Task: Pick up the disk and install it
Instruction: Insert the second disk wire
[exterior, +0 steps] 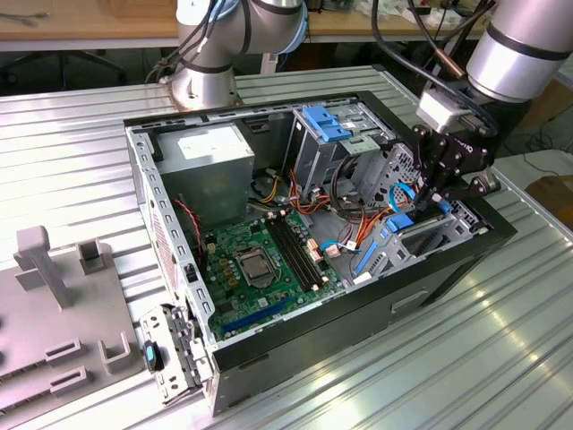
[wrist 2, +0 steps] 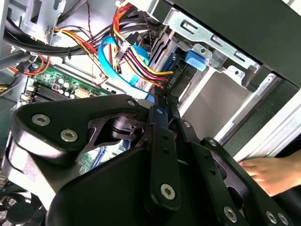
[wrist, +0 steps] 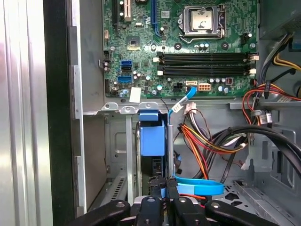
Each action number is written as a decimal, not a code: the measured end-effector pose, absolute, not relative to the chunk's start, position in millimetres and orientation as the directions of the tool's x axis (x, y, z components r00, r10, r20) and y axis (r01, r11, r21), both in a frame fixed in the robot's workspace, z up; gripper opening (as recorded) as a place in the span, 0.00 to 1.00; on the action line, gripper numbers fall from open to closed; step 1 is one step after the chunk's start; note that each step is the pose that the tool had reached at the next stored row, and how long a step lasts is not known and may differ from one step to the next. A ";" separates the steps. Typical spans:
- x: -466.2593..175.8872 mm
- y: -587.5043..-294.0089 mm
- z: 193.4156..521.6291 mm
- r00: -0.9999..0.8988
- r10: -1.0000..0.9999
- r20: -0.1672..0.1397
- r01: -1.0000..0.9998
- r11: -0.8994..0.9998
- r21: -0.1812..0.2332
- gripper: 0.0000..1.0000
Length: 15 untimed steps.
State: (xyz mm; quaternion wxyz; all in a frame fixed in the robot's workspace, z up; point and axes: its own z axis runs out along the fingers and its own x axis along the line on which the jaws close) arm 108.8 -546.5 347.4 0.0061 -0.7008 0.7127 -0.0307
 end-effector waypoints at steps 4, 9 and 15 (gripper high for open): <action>108.8 -550.8 347.5 -0.018 -1.000 0.012 -0.998 0.017 -0.052 0.16; 108.8 -555.6 347.4 -0.019 -1.000 -0.009 -0.998 0.019 -0.052 0.16; 108.8 -560.1 347.5 -0.019 -0.999 -0.042 -0.998 0.021 -0.051 0.16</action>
